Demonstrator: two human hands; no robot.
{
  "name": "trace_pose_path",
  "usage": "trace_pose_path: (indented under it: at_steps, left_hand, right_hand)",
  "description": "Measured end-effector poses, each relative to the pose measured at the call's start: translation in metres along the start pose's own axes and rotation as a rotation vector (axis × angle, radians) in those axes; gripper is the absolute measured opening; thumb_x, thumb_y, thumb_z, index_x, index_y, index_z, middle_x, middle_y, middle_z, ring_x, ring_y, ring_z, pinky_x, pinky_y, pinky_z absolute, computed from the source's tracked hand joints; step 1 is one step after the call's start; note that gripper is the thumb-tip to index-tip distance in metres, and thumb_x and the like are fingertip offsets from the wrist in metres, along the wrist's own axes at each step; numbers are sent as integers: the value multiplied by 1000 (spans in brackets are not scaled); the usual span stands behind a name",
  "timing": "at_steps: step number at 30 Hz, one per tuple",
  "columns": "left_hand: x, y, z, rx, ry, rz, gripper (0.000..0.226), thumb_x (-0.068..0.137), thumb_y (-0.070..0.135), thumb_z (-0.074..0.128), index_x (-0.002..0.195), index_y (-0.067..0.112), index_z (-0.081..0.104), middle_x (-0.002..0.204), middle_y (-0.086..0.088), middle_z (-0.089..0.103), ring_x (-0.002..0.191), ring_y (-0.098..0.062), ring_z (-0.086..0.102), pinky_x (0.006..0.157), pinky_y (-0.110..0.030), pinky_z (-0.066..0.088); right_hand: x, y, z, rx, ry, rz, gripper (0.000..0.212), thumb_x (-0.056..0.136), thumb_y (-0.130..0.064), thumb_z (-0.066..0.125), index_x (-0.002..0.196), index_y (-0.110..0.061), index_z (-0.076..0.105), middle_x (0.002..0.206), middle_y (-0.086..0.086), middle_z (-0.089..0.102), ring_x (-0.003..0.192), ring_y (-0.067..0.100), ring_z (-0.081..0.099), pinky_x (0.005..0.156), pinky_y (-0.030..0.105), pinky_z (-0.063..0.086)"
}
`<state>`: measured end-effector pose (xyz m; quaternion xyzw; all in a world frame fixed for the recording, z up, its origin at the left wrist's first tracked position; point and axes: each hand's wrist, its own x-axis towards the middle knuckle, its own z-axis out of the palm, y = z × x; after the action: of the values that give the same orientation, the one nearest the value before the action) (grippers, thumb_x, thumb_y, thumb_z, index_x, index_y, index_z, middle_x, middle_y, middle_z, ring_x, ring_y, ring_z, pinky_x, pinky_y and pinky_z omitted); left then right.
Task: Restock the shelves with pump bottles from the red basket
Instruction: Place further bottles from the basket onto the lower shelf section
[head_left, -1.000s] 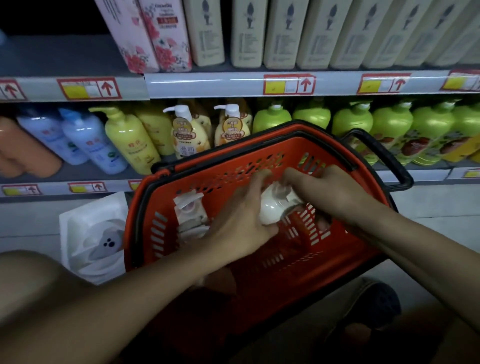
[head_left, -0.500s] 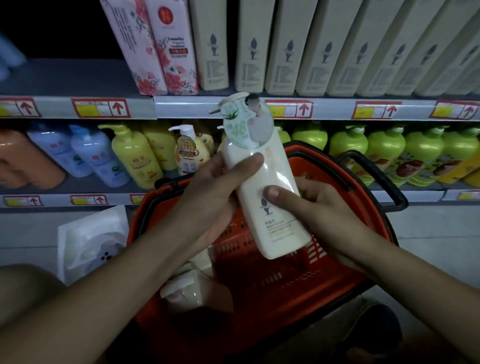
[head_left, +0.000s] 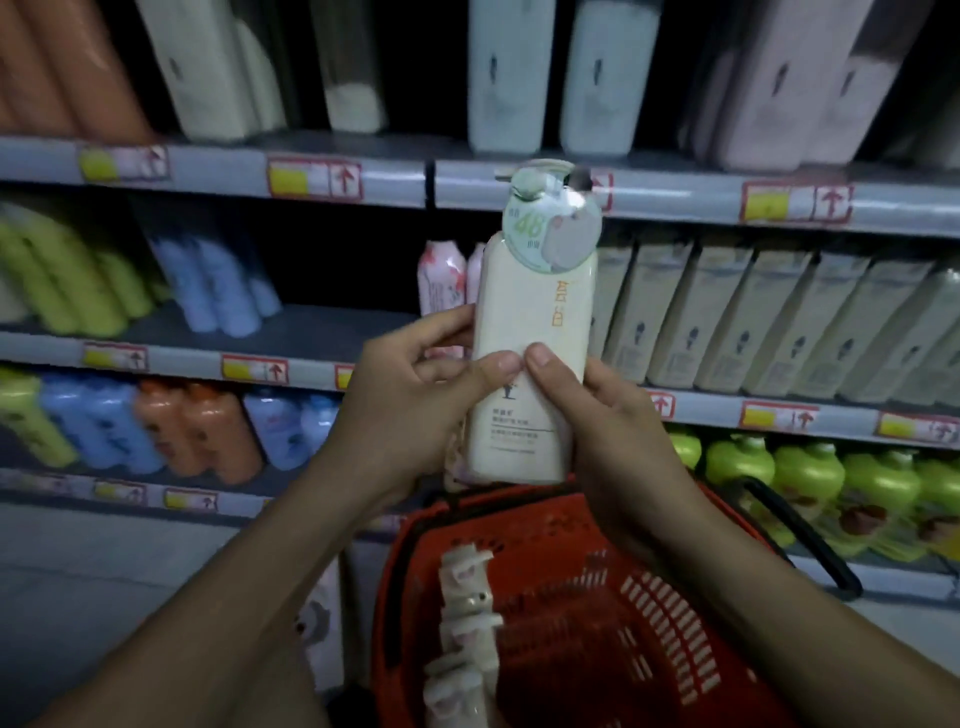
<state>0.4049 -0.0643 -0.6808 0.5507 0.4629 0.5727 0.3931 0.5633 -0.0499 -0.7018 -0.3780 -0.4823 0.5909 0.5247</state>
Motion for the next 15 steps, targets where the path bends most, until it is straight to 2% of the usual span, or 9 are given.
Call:
trace_pose_path:
  at_steps: [2, 4, 7, 9, 11, 13, 15]
  left_hand:
    - [10, 19, -20, -13, 47, 39, 42, 83, 8, 75, 119, 27, 63, 102, -5, 78, 87, -15, 76, 71, -27, 60]
    - [19, 31, -39, 15, 58, 90, 41, 86, 6, 72, 116, 31, 63, 98, 0, 79, 87, -13, 76, 69, -24, 59]
    - [39, 48, -63, 36, 81, 144, 39, 89, 6, 69, 111, 38, 63, 95, 6, 79, 85, -10, 76, 67, -22, 59]
    - [57, 55, -78, 64, 116, 163, 38, 91, 6, 67, 117, 34, 64, 100, 1, 79, 88, -11, 75, 69, -24, 60]
    - [77, 66, -93, 101, 137, 190, 37, 92, 5, 66, 114, 35, 62, 103, 3, 76, 90, -7, 74, 71, -21, 59]
    - [107, 82, -111, 147, 163, 243, 36, 92, 6, 66, 113, 36, 60, 107, 6, 74, 93, -3, 72, 77, -20, 58]
    - [139, 92, -124, 196, 208, 274, 38, 92, 10, 68, 120, 33, 58, 115, 3, 71, 101, -9, 70, 87, -29, 59]
  right_hand:
    - [12, -23, 23, -122, -35, -48, 40, 85, -36, 73, 117, -12, 73, 110, 7, 78, 106, 26, 73, 97, 54, 56]
    - [24, -42, 43, -220, -48, -102, 41, 78, -41, 75, 111, -16, 76, 102, 0, 80, 100, 19, 75, 95, 46, 59]
    - [45, -59, 73, -261, -64, -145, 39, 76, -40, 78, 107, -16, 78, 97, -3, 81, 96, 17, 76, 88, 37, 61]
    - [63, -67, 93, -284, -51, -153, 36, 80, -38, 78, 108, -16, 78, 96, -3, 80, 93, 14, 76, 85, 37, 62]
    - [80, -76, 111, -275, -46, -190, 35, 82, -35, 78, 111, -15, 77, 97, -4, 80, 92, 11, 76, 83, 34, 62]
    - [106, -93, 131, -291, -63, -263, 35, 82, -33, 78, 112, -14, 77, 97, -4, 80, 91, 7, 76, 74, 22, 59]
    - [138, -107, 148, -319, -51, -327, 35, 81, -34, 80, 110, -14, 77, 96, -3, 80, 85, 5, 75, 62, 16, 54]
